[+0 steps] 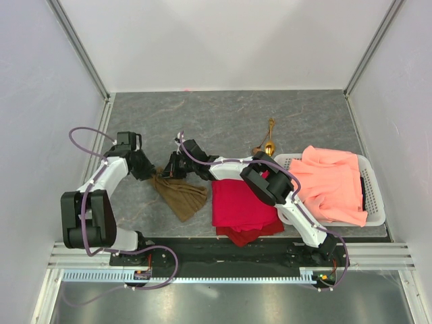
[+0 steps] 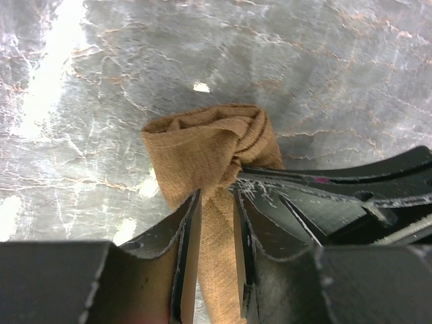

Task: Fold the napkin into a case and place the utensils inside
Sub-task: Grasp the top corner of the smaller rectangle folded napkin from the folded napkin.

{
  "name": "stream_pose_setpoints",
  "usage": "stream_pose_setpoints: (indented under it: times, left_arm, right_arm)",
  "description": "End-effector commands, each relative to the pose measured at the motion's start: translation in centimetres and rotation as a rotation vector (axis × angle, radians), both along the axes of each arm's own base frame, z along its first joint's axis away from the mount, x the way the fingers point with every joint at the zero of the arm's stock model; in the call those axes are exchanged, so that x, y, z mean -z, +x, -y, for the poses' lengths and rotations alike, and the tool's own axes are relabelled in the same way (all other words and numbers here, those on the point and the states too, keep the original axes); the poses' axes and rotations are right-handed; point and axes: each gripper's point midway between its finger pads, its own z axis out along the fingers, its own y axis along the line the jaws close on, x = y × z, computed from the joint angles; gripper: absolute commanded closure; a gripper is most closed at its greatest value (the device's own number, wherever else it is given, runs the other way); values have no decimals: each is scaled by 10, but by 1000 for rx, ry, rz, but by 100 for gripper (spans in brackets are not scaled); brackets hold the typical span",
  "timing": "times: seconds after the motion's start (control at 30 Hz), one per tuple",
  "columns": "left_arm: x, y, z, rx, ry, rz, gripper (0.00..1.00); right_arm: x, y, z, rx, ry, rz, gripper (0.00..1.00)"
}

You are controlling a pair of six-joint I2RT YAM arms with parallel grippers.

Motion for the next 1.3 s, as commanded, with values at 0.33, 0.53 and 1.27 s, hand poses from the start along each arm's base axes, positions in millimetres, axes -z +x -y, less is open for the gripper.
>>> stream_pose_setpoints:
  times: [0.33,0.53,1.27]
  left_arm:
    - [-1,12,-10,61,144,-40,71]
    - [2,13,-12,70,160,-60,72]
    - [-6,5,29,106,-67,30,98]
  right_arm:
    - [-28,1,-9,-20,32,52,99]
    - [-27,1,-9,-21,33,55,99]
    - [-40,-37,-25,-199,-127,207,100]
